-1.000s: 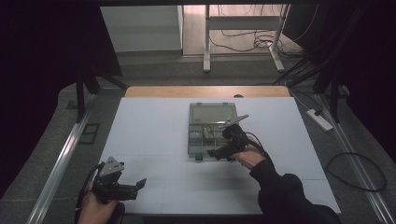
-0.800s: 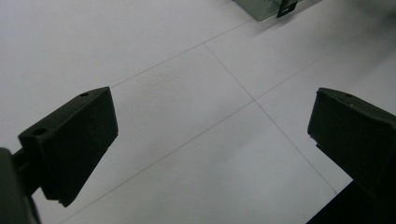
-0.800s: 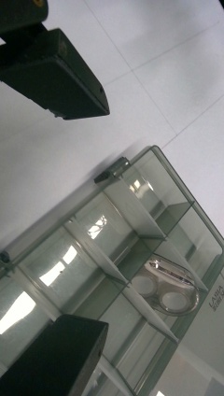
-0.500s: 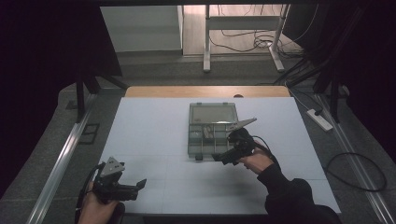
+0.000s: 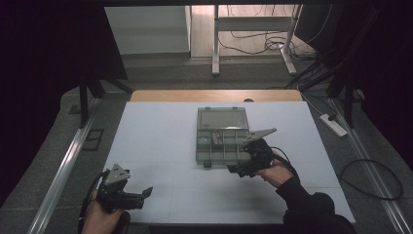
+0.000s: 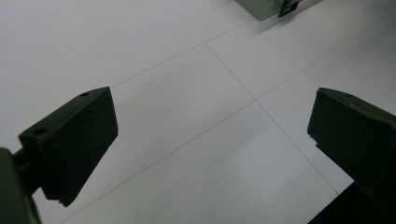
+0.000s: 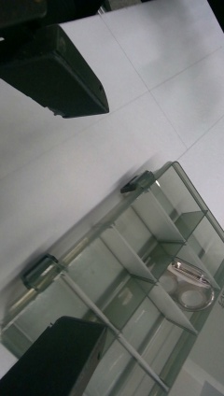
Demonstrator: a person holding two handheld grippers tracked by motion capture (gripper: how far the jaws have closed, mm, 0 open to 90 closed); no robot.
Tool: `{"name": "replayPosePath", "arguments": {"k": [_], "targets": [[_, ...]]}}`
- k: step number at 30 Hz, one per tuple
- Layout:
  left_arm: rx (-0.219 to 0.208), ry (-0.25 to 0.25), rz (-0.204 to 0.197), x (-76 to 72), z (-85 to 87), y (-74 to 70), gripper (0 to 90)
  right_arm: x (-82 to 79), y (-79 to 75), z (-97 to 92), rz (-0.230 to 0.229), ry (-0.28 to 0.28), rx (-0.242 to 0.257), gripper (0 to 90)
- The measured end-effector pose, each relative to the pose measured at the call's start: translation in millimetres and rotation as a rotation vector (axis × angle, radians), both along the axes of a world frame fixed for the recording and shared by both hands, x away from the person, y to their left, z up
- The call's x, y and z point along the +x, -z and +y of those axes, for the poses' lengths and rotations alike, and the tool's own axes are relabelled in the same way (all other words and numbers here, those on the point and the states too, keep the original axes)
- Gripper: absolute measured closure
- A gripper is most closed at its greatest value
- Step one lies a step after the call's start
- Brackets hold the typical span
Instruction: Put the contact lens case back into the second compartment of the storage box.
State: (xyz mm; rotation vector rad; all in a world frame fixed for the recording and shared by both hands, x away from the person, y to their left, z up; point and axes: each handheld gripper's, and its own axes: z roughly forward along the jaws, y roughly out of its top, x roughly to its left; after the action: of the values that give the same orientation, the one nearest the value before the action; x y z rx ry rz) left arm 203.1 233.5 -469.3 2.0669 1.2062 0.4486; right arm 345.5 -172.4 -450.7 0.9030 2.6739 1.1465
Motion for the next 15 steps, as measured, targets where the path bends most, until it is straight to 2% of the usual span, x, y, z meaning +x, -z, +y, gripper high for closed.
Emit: {"name": "replayPosePath", "arguments": {"k": [4, 15], "targets": [[-0.002, -0.006, 0.000, -0.2, 0.4, 0.0, 1.9, -4.4, -0.1, -6.1, 0.009, 0.007, 0.001, 0.0], [-0.004, -0.011, 0.002, 0.0, 0.6, 0.0, 2.0, -12.9, -2.8, -21.4, -0.007, 0.032, -0.001, 0.0]]}}
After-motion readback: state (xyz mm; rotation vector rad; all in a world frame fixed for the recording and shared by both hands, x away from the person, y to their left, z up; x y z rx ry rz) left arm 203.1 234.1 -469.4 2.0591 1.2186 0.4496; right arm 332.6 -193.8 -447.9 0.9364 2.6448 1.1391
